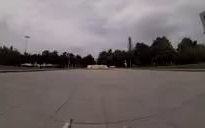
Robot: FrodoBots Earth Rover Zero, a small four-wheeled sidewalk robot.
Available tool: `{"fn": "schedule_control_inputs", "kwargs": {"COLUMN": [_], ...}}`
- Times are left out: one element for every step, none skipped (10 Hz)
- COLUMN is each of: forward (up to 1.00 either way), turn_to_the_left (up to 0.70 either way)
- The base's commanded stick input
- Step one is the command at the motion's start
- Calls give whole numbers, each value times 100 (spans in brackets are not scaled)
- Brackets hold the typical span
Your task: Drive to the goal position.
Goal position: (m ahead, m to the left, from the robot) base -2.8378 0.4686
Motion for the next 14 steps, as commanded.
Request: {"fn": "schedule_control_inputs", "kwargs": {"forward": [70,70,70,70,70,70,70,70,70,70,70,70,70,70], "turn_to_the_left": [0,0,0,0,0,0,0,0,0,0,0,0,0,0]}}
